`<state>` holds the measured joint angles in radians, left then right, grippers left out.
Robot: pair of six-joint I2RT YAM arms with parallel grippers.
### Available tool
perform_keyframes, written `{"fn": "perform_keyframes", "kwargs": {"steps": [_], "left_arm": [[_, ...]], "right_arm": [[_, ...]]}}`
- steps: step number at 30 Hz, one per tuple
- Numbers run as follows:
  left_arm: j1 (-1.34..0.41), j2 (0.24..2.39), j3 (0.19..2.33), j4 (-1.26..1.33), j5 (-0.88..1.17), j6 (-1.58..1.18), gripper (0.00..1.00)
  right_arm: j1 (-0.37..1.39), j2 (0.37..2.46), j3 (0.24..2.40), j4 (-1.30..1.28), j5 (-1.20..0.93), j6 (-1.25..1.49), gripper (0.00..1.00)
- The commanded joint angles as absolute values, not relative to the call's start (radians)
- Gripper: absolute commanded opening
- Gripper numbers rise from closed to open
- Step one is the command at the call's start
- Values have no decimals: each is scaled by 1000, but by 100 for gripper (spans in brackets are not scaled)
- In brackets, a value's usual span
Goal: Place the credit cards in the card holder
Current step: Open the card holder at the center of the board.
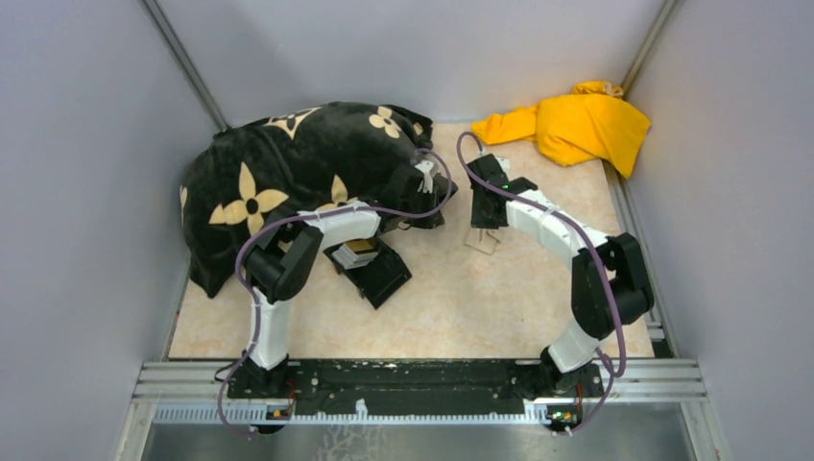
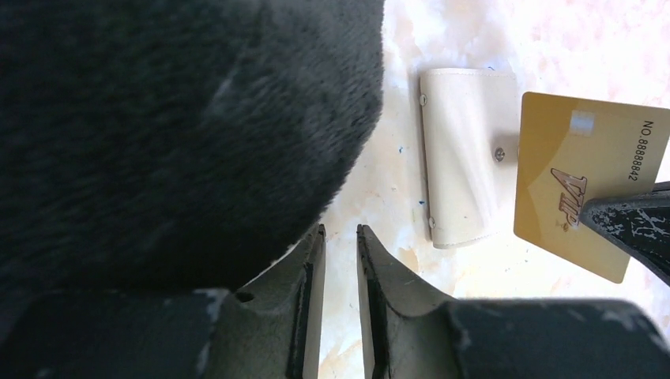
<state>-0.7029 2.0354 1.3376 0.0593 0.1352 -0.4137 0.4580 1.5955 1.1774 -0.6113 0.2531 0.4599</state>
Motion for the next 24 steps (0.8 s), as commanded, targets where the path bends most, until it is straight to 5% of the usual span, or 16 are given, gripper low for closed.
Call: {"fn": "perform_keyframes", "kwargs": {"steps": [1, 24], "left_arm": [[-727, 2072, 1405, 31, 103, -372, 27], [-786, 2185, 1518, -8, 87, -351, 23]], "right_arm": [[467, 1629, 1265, -673, 312, 458, 0], [426, 1714, 1318, -751, 356, 485, 0]]}}
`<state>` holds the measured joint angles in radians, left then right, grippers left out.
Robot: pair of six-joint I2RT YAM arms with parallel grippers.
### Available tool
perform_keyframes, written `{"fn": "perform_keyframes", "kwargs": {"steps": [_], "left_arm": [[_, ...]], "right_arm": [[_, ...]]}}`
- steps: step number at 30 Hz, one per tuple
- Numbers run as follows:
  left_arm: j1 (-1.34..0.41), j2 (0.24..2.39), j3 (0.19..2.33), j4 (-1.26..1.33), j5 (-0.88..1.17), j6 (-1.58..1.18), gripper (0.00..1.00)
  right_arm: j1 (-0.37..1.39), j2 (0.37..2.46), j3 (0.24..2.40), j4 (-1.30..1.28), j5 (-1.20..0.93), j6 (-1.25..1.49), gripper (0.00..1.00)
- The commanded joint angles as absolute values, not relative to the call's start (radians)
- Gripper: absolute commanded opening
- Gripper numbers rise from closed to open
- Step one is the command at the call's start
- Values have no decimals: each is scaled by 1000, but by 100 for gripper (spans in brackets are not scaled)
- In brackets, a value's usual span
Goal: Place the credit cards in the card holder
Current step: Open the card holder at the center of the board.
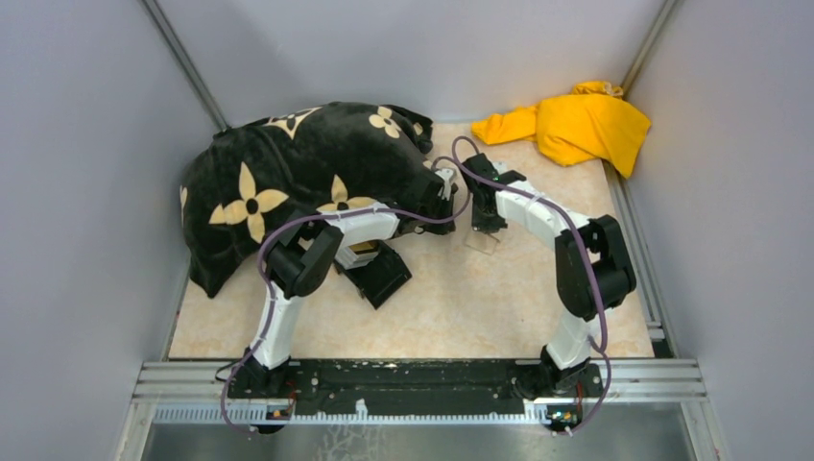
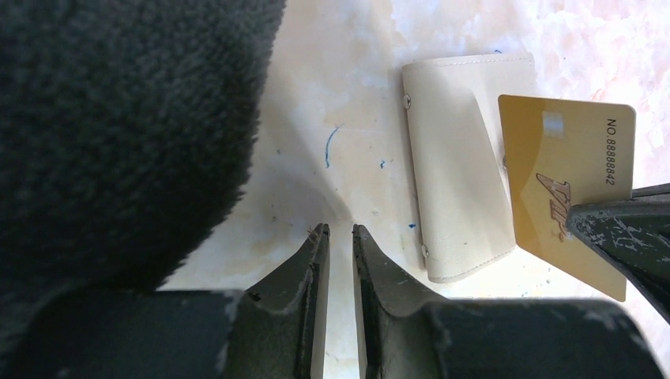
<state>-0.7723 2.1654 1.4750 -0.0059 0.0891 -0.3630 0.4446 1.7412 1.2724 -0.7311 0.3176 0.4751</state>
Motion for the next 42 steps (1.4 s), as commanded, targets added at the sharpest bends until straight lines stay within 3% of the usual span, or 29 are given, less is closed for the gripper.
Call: {"fn": "perform_keyframes", "kwargs": {"steps": [1, 25, 42], "left_arm": [[-789, 2189, 1523, -10, 87, -352, 23], [-807, 2234, 1555, -17, 93, -359, 22], [-808, 2238, 1540, -20, 92, -347, 21]], "right_arm": [[423, 1712, 1319, -755, 356, 483, 0], [337, 1603, 1227, -721, 323, 467, 0], [215, 1532, 1030, -514, 59, 515, 0]]}}
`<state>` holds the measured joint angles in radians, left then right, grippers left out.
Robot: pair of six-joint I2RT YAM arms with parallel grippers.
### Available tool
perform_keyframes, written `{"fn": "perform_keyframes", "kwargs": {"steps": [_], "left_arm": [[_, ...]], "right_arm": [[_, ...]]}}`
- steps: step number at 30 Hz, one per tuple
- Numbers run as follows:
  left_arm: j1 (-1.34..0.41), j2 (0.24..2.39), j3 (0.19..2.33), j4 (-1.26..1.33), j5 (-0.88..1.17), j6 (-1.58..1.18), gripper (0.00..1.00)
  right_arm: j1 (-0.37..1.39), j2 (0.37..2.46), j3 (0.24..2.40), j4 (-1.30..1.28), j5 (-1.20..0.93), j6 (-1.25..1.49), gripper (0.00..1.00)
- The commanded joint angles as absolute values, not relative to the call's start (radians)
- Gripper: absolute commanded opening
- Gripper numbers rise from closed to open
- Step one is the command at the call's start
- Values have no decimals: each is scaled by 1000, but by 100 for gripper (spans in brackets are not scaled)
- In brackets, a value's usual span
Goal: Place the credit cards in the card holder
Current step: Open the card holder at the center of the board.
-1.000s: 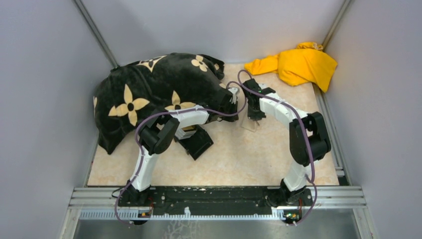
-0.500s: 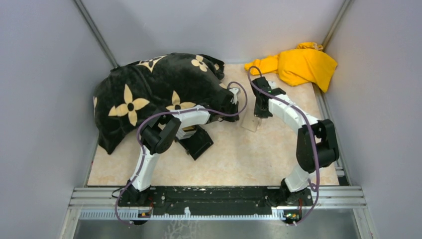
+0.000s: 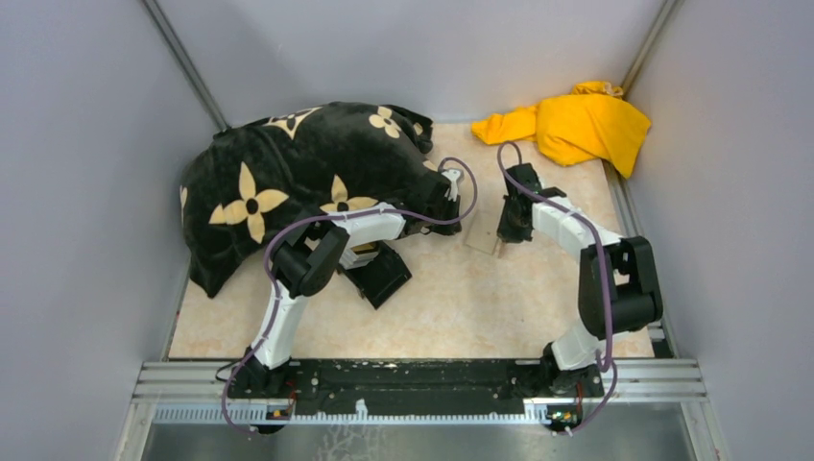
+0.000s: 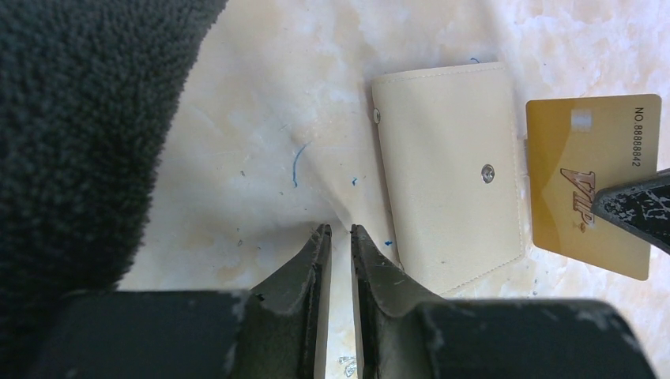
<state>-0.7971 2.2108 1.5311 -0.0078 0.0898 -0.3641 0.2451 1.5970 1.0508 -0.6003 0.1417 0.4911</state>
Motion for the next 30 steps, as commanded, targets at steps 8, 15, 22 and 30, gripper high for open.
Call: {"fn": "perform_keyframes", "kwargs": {"steps": [8, 15, 22, 30], "left_arm": [[-808, 2243, 1536, -20, 94, -342, 21], [-808, 2244, 1529, -21, 91, -341, 20], [-808, 2247, 1530, -21, 90, -341, 20], [-808, 2253, 1532, -20, 94, -342, 20]], "right_arm": [[175, 1495, 983, -473, 7, 524, 0], [170, 1474, 971, -454, -13, 533, 0], [169, 1477, 962, -441, -19, 539, 0], [164, 1469, 946, -430, -8, 538, 0]]}}
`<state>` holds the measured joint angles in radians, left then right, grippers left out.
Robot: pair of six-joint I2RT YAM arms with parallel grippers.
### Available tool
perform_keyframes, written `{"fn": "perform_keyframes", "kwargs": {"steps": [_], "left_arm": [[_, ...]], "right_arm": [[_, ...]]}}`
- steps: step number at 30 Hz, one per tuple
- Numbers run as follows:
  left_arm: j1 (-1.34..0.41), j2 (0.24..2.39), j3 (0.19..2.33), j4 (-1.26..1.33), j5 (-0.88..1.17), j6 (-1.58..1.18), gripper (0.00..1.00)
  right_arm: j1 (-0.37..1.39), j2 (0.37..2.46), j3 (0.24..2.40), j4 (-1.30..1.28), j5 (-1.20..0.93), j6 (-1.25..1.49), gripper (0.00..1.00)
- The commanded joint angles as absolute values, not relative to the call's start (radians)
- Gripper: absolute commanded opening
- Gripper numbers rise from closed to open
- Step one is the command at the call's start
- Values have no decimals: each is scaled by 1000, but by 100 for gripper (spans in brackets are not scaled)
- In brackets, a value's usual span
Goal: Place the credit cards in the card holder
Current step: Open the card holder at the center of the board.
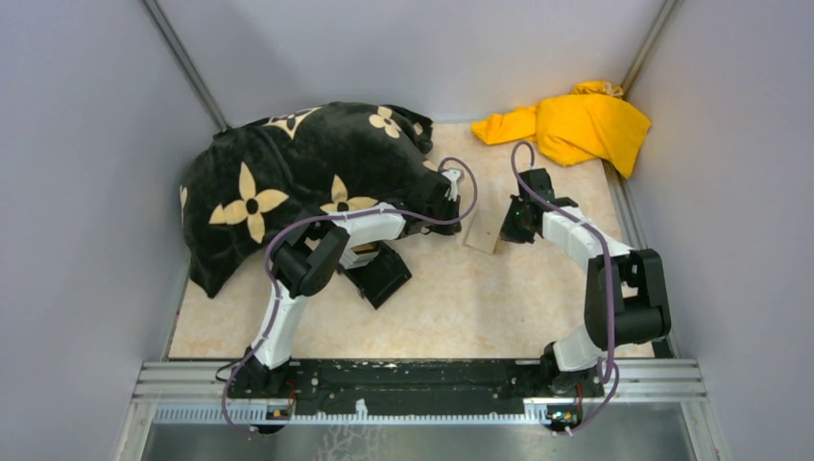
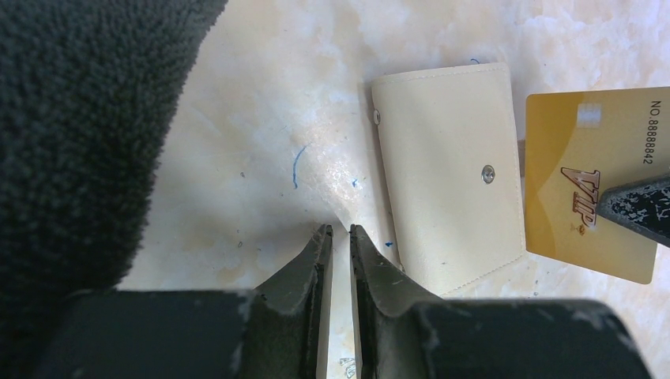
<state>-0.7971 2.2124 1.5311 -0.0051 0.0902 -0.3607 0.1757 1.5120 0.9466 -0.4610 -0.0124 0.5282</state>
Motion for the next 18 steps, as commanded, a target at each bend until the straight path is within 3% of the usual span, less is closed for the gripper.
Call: {"fn": "perform_keyframes", "kwargs": {"steps": [1, 18], "left_arm": [[-807, 2253, 1532, -20, 94, -342, 20], [-808, 2266, 1538, -17, 101, -347, 20]], "right_arm": [[163, 1467, 946, -430, -6, 538, 0], [149, 1476, 947, -414, -29, 541, 0]]}}
